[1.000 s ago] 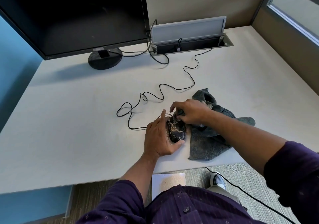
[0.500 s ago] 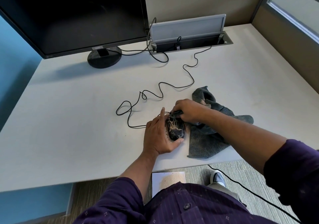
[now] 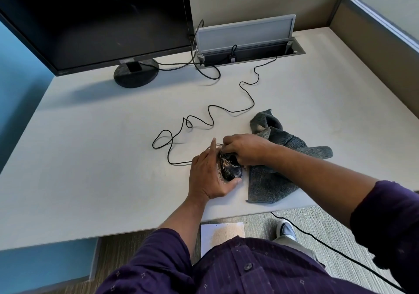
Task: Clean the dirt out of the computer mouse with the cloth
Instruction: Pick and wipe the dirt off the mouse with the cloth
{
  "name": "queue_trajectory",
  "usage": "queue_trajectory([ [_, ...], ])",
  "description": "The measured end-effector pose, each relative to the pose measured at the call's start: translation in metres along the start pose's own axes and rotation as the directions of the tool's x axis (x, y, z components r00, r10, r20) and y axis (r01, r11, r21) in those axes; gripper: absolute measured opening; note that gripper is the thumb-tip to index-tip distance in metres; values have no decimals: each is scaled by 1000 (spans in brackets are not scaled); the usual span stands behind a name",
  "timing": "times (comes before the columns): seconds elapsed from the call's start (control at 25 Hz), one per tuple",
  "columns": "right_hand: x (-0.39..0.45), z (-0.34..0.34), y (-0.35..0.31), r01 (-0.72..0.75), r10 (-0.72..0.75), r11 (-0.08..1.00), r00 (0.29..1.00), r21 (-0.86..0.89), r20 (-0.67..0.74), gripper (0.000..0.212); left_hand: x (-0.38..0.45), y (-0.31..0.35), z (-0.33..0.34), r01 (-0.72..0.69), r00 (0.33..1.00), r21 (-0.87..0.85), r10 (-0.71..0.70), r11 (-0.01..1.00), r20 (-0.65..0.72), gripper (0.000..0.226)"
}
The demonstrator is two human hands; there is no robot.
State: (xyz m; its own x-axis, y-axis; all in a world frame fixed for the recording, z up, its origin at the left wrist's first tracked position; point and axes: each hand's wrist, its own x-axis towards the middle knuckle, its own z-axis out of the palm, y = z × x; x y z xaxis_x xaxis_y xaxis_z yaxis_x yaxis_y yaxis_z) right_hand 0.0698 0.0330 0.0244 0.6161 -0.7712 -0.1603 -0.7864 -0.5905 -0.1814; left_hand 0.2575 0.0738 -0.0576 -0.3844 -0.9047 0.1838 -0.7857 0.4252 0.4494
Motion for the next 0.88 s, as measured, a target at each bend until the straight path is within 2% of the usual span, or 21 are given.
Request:
queue_trajectory([
  [0.28,-24,7,3,7,1,997,996,79,-93,38,0,1,-1,-6,1000,-2,6,1000,8,134],
  [0.4,-25,6,-1,-67,77,994,989,81,-129,36,-1,1,-1,-2,1000,6,2,1000,9,133],
  [0.52,-28,9,-2,-24,34,996,992,88,-120,33,-1,1,-1,-3,1000,8,3,1000,9,132],
  [0.64,-32,9,-2,-119,138,984,980,136,-145,30,-1,2,-1,-5,1000,12,5,1000,3,130],
  [0.76,-37,13,-5,-70,94,983,986,168,-140,24,-1,3,-1,1,1000,23,-1,1000,6,129],
  [0.88,-42,14,-3,-127,171,958,973,259,-154,27,-1,4,-2,-3,1000,14,3,1000,5,130],
])
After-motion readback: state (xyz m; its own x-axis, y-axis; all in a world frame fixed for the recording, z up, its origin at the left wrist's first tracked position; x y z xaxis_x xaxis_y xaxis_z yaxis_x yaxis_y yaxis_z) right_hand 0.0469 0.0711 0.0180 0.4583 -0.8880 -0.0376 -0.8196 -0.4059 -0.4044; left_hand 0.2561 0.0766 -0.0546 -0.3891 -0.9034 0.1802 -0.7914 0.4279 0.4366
